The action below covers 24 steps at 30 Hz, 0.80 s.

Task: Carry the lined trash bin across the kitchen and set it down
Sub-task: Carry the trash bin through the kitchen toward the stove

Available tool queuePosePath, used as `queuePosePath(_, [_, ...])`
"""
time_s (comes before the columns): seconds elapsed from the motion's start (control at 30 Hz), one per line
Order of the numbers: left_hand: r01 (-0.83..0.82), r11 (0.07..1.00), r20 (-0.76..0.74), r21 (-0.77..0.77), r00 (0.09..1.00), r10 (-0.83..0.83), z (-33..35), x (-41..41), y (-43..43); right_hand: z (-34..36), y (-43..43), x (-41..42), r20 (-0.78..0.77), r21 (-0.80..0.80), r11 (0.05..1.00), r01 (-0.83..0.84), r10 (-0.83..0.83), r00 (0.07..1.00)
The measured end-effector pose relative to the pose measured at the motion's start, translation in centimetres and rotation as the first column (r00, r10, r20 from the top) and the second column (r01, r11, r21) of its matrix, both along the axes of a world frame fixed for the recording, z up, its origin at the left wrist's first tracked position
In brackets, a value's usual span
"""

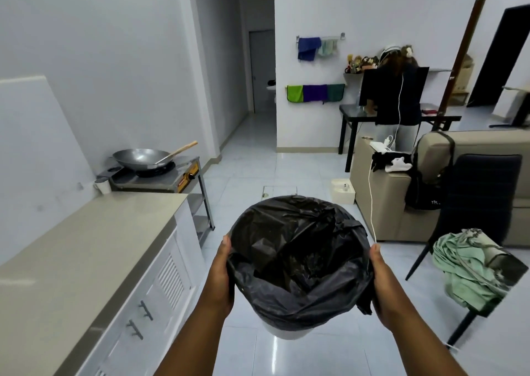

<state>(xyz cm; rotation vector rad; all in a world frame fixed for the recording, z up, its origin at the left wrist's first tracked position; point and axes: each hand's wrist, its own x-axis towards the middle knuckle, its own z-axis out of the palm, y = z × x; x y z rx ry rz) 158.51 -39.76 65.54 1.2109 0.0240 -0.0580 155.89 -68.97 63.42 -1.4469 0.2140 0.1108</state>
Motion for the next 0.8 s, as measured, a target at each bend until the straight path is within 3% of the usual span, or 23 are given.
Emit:
queuePosePath(0.3, [-0.010, 1.000, 0.019, -0.011, 1.000, 0.011, -2.3, 14.8, -0.3, -0.9, -0.9, 15.4, -0.037, 0.032, 0.999, -0.038, 0.039, 0.999])
queuePosePath(0.53, [0.048, 0.995, 0.011, -0.091, 0.999, -0.047, -1.3, 31.0, -0.6, 0.5, 0.0, 30.2, -0.058, 0.043, 0.998, 0.053, -0.050, 0.997])
queuePosePath(0.8, [0.101, 0.993, 0.011, -0.060, 0.995, -0.100, 0.1, 46.7, -0.2, 1.0, 0.8, 44.3, -0.040, 0.058, 0.990, 0.126, -0.123, 0.992])
